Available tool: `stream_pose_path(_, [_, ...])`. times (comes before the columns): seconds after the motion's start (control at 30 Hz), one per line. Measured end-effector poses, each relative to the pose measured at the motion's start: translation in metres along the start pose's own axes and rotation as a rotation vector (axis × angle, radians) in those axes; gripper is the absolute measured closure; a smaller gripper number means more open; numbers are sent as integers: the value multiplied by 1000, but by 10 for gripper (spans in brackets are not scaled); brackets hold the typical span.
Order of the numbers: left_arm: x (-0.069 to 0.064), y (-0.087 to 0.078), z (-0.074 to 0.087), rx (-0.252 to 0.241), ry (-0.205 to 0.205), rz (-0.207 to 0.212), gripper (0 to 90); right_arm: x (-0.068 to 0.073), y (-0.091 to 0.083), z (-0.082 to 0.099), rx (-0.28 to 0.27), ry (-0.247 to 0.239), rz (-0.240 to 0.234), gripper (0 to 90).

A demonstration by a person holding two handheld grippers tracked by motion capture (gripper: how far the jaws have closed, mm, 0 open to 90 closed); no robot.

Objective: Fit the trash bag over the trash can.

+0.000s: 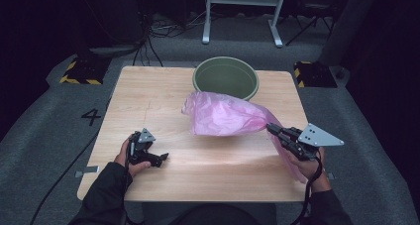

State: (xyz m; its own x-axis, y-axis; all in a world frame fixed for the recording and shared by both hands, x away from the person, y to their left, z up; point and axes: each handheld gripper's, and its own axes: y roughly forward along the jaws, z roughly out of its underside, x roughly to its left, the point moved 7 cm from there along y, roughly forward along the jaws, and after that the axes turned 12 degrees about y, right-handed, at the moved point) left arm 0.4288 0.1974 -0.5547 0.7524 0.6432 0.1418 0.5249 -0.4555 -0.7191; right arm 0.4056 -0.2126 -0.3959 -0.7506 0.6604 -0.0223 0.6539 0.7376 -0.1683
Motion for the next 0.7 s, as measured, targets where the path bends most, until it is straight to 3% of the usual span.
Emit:
stream_pose_path(0.2, [0, 0, 0, 2, 0, 3, 49, -12, -1, -7, -14, 0, 43, 900])
stream_pose_path(0.5, [2, 2, -2, 3, 6, 1, 34, -43, 5, -11, -15, 19, 129, 900])
stream_pose_path(0.7, [2, 4, -3, 6, 4, 5, 23, -55, 9, -14, -14, 34, 154, 900])
